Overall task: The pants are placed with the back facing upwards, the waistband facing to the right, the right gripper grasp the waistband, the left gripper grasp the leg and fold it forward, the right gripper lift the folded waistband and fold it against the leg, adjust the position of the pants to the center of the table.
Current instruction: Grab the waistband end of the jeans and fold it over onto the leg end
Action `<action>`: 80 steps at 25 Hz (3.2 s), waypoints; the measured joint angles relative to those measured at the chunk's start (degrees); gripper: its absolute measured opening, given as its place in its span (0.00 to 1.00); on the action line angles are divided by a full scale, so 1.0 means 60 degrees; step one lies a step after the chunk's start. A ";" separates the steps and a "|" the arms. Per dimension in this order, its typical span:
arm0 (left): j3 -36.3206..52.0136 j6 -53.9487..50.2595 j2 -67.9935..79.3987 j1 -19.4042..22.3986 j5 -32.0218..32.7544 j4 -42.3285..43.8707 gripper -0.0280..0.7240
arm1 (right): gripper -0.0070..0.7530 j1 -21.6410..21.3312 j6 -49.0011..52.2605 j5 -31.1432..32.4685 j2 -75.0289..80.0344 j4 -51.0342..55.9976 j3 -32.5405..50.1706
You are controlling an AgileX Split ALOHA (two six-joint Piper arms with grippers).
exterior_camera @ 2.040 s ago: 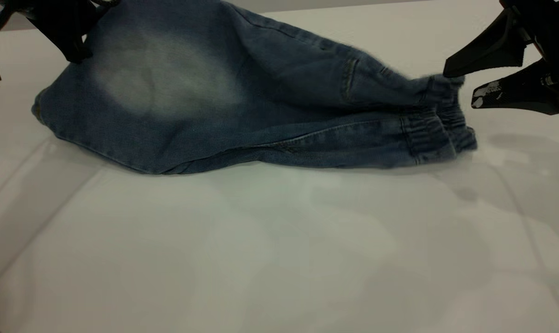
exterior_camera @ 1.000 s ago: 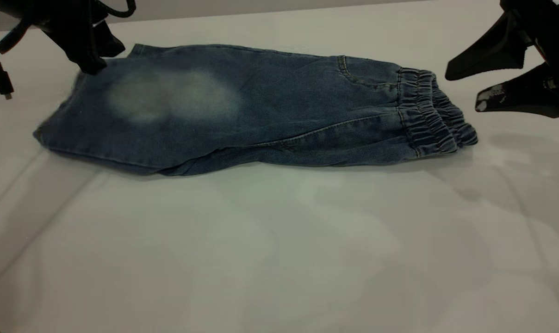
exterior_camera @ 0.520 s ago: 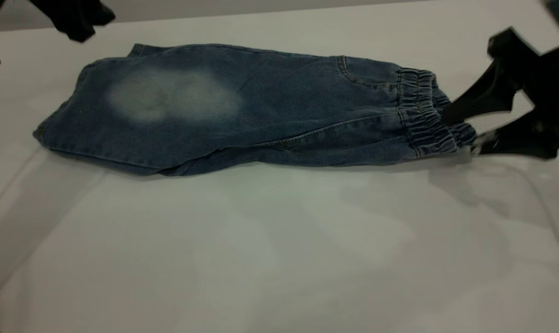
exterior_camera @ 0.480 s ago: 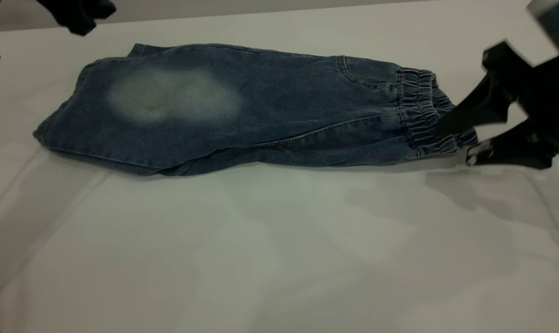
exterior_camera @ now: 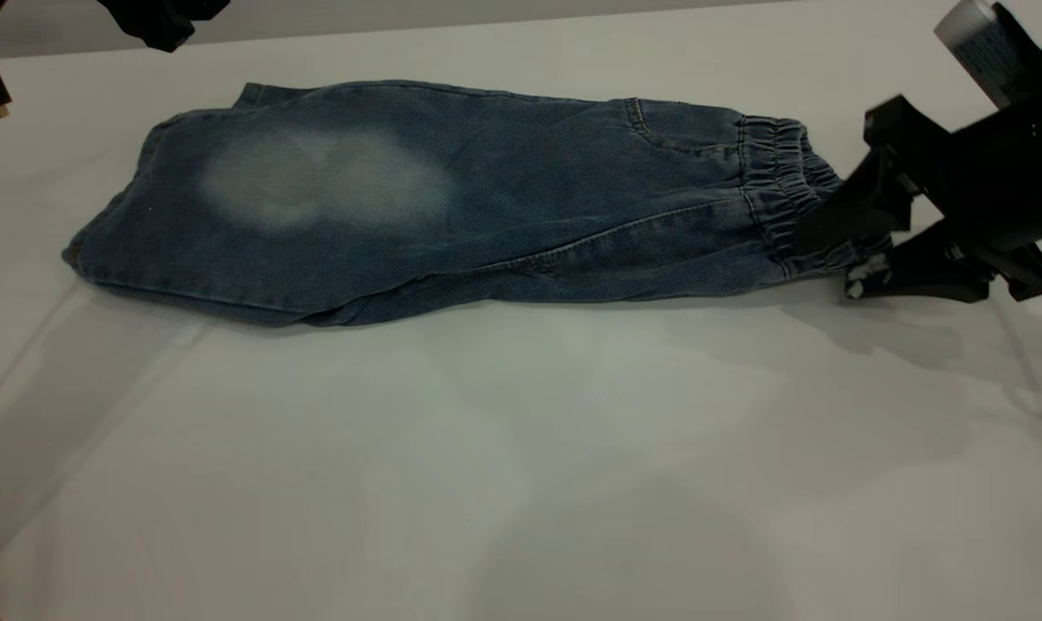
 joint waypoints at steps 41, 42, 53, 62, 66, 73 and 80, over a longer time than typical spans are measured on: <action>0.0000 -0.0163 -0.0174 -0.0051 -0.0094 -0.0019 0.66 | 0.88 -0.0678 0.1715 0.1052 0.0947 -0.1428 -0.0788; 0.0000 -0.0236 -0.0218 -0.0051 -0.0105 -0.0019 0.66 | 0.87 -0.0899 0.1715 0.1038 0.0947 -0.1406 -0.0784; 0.0000 -0.0247 -0.0281 -0.0051 -0.0143 0.0001 0.66 | 0.84 -0.2081 0.1686 0.2376 0.1382 -0.1448 -0.1206; 0.0000 -0.0237 -0.0281 -0.0051 -0.0076 0.0001 0.66 | 0.82 -0.2081 0.2043 0.2579 0.1429 -0.1607 -0.1539; 0.0000 -0.0237 -0.0281 -0.0052 -0.0067 0.0001 0.66 | 0.81 -0.2081 0.2135 0.2604 0.1489 -0.1750 -0.1548; 0.0000 -0.0237 -0.0281 -0.0052 -0.0067 0.0001 0.66 | 0.79 -0.1810 0.2227 0.2823 0.1923 -0.1531 -0.1550; 0.0000 -0.0237 -0.0281 -0.0256 -0.0035 -0.0008 0.66 | 0.79 -0.1682 0.2244 0.2679 0.1931 -0.1152 -0.2037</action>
